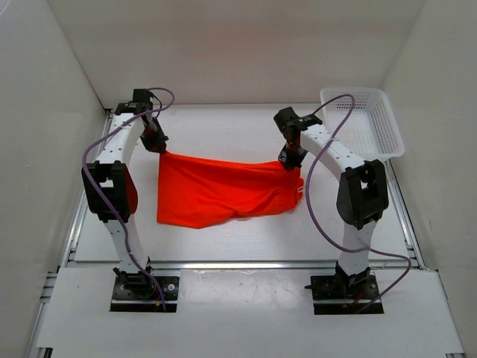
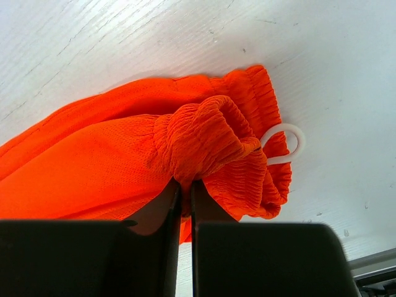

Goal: Fold and stack the shorts
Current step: Fold the shorts

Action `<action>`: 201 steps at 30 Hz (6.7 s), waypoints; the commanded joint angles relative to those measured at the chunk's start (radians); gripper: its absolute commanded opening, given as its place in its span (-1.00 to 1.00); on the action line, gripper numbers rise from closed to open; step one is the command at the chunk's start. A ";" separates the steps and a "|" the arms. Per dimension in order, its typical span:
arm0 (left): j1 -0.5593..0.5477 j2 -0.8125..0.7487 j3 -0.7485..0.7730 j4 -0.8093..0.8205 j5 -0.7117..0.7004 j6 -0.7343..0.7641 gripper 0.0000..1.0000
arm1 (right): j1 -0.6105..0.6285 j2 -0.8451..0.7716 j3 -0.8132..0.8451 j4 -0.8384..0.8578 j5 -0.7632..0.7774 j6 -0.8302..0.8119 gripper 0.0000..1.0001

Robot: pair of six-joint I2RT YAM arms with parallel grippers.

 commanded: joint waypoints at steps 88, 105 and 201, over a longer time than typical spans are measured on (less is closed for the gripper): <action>-0.029 -0.025 0.091 0.106 0.008 -0.063 -0.06 | -0.257 -0.336 -0.303 0.304 -0.213 -0.323 0.98; -0.052 -0.148 -0.206 0.135 0.054 -0.034 -0.11 | -0.510 -0.363 -0.771 0.599 -0.722 -0.303 0.98; 0.144 -0.206 -0.369 0.163 0.143 0.009 -0.15 | 0.218 -0.107 -0.049 0.564 -0.440 -0.543 0.49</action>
